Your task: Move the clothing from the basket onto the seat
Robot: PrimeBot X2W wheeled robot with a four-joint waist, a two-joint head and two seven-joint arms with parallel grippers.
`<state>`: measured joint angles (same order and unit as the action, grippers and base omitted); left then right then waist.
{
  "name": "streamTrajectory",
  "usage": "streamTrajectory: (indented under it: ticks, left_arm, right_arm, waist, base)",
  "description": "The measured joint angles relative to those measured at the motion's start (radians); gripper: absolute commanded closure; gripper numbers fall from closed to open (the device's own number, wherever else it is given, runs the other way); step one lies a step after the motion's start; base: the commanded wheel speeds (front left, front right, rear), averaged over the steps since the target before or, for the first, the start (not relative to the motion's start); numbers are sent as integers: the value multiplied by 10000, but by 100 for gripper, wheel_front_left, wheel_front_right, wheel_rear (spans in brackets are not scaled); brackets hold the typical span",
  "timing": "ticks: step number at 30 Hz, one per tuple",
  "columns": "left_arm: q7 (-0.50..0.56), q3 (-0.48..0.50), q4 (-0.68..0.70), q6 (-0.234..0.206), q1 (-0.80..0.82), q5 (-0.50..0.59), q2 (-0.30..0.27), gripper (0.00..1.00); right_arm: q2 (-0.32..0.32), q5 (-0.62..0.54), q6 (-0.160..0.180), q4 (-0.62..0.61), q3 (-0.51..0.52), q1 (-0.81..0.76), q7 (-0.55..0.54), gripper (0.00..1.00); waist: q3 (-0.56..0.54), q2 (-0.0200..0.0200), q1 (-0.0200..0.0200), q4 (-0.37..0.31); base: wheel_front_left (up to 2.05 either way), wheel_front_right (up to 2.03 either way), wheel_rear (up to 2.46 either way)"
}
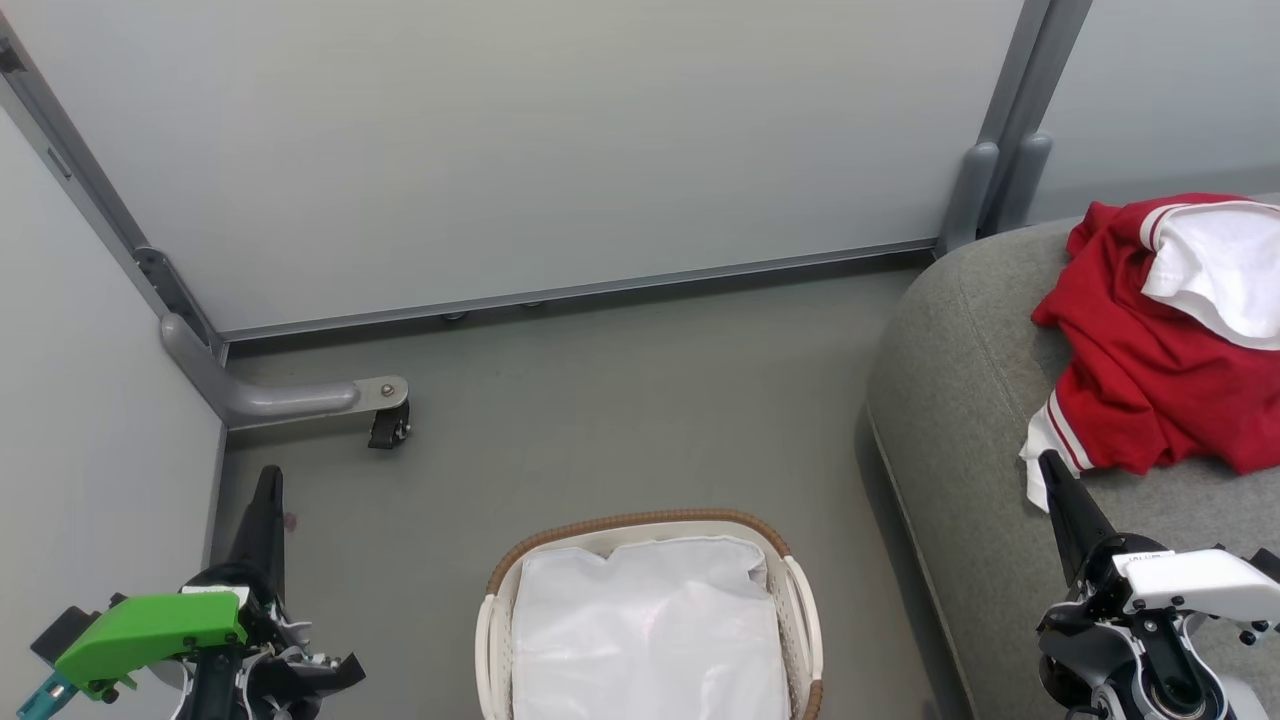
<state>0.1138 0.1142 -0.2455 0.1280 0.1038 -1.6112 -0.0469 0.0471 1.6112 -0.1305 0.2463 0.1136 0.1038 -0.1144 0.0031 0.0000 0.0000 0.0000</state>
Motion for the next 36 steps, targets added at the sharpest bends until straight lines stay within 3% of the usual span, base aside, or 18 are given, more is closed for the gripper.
streamTrajectory:
  ticks: [36]
  left_arm:
    - [0,0,0,0,0,-2,0,100]
  right_arm:
    - [2,0,0,0,0,1,0,100]
  waist:
    - [0,0,0,0]
  base:
    - [0,0,0]
